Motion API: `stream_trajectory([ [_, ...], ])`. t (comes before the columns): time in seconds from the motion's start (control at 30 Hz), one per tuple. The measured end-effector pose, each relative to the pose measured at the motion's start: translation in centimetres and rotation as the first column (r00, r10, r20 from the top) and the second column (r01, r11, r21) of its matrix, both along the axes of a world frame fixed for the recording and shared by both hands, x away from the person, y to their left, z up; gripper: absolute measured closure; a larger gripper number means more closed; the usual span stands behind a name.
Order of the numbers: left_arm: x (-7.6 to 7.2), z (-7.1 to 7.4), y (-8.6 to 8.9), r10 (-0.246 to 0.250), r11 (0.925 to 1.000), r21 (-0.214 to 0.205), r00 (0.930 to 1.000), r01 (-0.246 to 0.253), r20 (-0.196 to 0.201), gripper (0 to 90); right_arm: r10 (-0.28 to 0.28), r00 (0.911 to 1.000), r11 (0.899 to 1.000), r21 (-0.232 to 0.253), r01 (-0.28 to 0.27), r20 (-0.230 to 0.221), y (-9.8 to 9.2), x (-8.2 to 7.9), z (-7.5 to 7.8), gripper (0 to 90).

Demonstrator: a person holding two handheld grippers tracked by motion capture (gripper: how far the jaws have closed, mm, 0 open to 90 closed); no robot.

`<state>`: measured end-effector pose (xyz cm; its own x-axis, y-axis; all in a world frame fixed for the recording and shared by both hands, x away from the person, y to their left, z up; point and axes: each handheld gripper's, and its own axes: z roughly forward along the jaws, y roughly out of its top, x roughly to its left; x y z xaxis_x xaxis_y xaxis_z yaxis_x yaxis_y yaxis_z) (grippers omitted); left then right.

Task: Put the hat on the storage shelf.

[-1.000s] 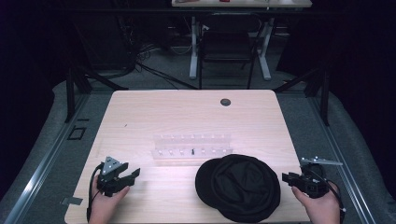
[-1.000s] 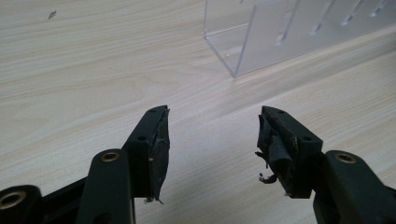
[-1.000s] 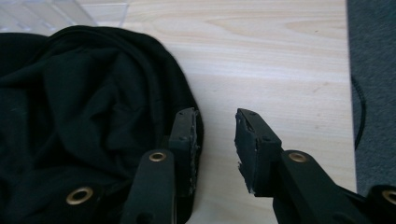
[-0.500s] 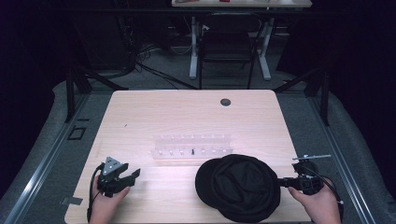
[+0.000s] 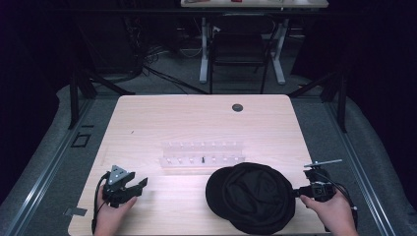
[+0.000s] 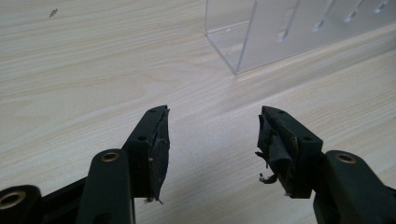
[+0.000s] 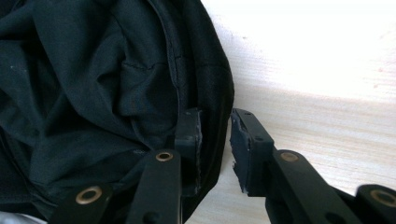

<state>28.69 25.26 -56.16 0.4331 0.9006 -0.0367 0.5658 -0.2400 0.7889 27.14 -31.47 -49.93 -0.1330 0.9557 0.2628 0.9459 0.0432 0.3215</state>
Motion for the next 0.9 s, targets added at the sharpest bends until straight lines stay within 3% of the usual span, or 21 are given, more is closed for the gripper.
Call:
stream_trajectory([
  [0.47, 0.1, 0.0, 0.0, 0.001, 1.0000, 0.003, 1.0000, -0.001, -0.003, 43.6, 0.001, 0.9944, 1.000, 0.026, 0.001, -0.106, 0.0, 1.1, -0.8, 76.4],
  [0.73, 0.1, -0.1, 0.0, 0.001, 1.0000, 0.004, 1.0000, -0.001, -0.003, 43.6, -0.014, 0.9906, 0.999, 0.041, 0.020, -0.136, -0.2, 1.5, -1.2, 75.3],
  [0.9, 0.1, -0.1, 0.0, 0.002, 1.0000, 0.005, 1.0000, -0.002, -0.004, 43.6, -0.023, 0.9881, 0.998, 0.049, 0.031, -0.152, 0.0, 1.7, -1.4, 79.5],
])
